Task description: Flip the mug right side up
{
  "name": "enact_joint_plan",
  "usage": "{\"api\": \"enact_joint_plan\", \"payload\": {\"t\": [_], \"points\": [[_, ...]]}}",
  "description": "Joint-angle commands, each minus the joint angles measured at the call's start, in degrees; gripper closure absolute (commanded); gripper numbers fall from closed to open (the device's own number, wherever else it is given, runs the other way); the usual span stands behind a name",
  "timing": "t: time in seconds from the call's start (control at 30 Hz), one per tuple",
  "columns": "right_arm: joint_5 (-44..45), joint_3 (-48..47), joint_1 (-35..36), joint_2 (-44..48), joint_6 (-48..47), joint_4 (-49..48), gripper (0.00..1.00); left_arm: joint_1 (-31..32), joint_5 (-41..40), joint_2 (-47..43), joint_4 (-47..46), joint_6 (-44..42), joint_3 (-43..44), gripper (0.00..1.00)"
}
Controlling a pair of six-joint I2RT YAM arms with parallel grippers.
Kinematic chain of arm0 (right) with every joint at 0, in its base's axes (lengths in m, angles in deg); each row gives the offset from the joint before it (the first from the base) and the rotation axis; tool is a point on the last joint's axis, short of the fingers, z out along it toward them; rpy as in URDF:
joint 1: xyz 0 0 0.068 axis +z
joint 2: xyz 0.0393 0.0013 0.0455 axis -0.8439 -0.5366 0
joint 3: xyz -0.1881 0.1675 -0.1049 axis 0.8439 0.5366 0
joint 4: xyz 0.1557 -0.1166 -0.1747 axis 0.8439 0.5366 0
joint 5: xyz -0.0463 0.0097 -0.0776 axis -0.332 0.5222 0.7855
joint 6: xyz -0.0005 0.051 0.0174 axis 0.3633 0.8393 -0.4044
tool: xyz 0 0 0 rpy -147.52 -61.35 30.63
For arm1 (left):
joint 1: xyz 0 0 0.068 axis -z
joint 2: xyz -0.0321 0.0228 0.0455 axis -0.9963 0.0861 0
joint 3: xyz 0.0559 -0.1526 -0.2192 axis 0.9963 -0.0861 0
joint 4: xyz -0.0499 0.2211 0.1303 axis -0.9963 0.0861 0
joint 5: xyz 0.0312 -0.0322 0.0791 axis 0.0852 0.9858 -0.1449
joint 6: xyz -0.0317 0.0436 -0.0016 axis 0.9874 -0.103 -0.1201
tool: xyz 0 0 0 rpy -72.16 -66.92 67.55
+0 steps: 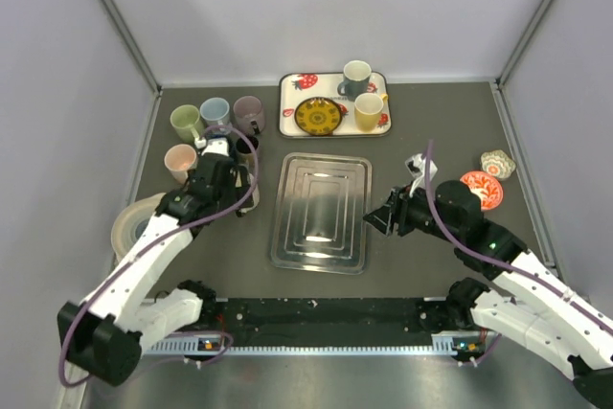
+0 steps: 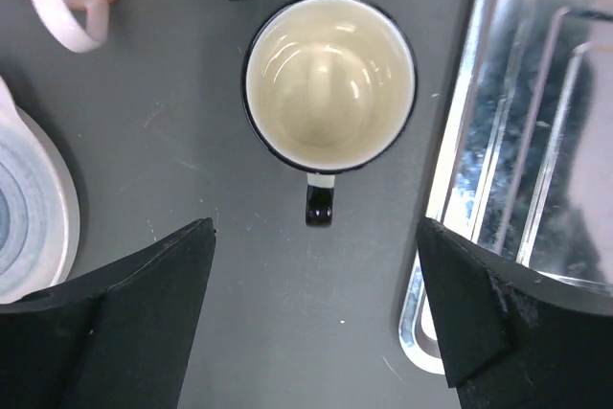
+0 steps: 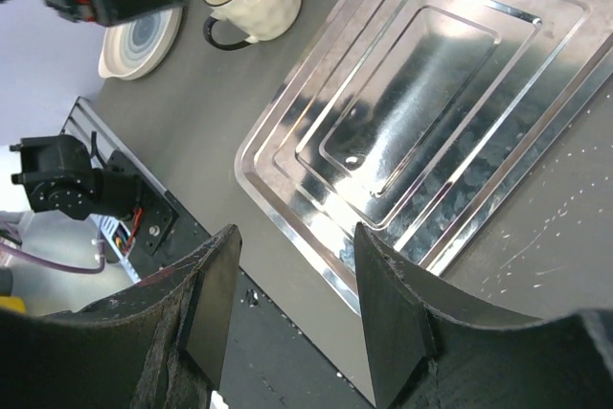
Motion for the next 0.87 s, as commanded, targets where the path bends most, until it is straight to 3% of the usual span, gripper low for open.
{"api": "enact_joint_plan", "payload": {"t": [0.0,0.07,0.1,0.3,0.57,0.67,0.7,0.83], "points": [[1.05,-1.79,0.36,0.49,-1.54,0.12,0.49,-0.22,3.05,-10.25,2.21,0.50,1.52,0.07],[1.23,-1.27,0.27,0.49,-2.07,0.29,0.49,-0.22,3.94,-13.35,2.30,0.77,0.82,0.06],[1.49,-0.83,0.36,0.58,-2.16,0.38,0.49,-0.22,4.20,-16.06,2.21,0.77,-0.23,0.01],[3.33,-1.52,0.36,-0.56,-5.49,3.27,0.49,-0.22,1.13,-20.74,1.42,0.06,-2.97,0.01],[8.87,-13.55,0.45,-6.97,-11.12,10.39,0.47,-0.22,4.56,-23.20,-1.03,3.31,0.90,0.01],[8.62,-15.24,0.45,-8.65,-10.86,11.46,0.47,-0.22,2.28,-25.92,-2.44,8.22,0.29,0.01],[8.53,-15.24,0.36,-8.74,-10.42,11.37,0.46,-0.22,-1.56,-27.23,-2.45,13.72,-0.50,0.01],[8.79,-14.97,0.36,-10.13,-9.28,11.28,0.46,-0.22,-0.37,-27.25,-0.08,13.08,0.81,0.01]]}}
